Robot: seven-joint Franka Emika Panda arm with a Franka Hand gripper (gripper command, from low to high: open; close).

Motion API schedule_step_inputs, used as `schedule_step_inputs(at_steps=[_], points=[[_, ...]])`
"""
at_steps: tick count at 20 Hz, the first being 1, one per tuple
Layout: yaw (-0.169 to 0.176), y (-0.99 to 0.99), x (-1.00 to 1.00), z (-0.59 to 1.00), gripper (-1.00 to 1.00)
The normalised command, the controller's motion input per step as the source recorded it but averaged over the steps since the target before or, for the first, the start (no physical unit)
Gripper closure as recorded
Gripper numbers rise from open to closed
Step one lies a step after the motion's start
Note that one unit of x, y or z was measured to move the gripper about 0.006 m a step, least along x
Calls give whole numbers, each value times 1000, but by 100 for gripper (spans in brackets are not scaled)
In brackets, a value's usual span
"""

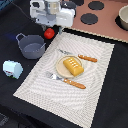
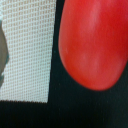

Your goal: Interact with the objects in diverse but meaningful ways.

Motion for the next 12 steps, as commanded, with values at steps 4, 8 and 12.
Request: schedule_step_inputs(at_steps=[4,8,12], points=[[-2,0,-336,-246,100],[-5,-11,-514,-57,100],[-4,0,-511,-16,100]])
